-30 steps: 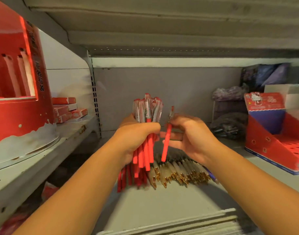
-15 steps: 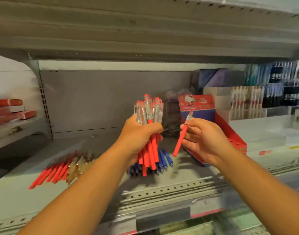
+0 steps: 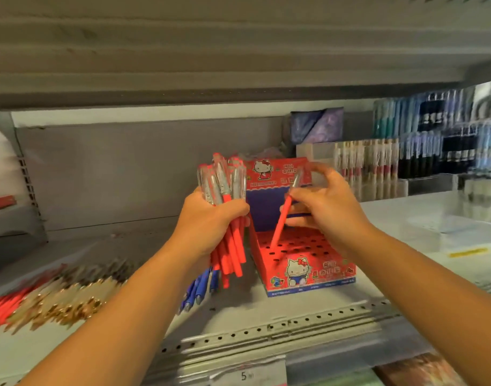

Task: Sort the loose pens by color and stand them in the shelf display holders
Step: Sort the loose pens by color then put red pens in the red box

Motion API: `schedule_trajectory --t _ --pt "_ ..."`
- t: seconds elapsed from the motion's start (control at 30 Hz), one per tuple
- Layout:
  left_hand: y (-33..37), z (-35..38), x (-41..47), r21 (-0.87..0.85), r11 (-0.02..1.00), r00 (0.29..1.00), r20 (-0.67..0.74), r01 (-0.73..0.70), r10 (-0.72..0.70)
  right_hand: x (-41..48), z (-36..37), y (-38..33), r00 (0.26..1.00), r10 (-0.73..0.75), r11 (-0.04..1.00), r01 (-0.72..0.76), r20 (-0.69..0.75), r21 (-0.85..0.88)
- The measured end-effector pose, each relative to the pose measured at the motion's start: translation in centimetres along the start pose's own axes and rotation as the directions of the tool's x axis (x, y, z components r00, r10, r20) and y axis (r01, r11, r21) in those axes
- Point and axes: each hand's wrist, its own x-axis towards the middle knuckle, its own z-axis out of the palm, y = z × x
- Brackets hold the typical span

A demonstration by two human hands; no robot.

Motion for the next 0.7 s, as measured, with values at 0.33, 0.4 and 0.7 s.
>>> schedule_trajectory --t 0.33,0.4,0.7 --pt "-2.1 2.5 5.6 0.022 0.999 0.995 -0.096 0.041 -0.038 7.3 -0.5 4.0 0.989 -0.126 0.938 0.145 0.081 -0.314" --pt "-2.2 3.1 6.4 0.07 0.996 0.993 -0.113 0.05 -0.042 8.6 -0.4 4.8 0.985 -0.13 0.904 0.163 0.109 -0.394" --pt "-3.1 3.6 9.3 0.234 0.972 0.975 -0.22 0.031 0.021 11.6 -0.8 7.8 0.928 -0.207 0.864 0.322 0.309 -0.388"
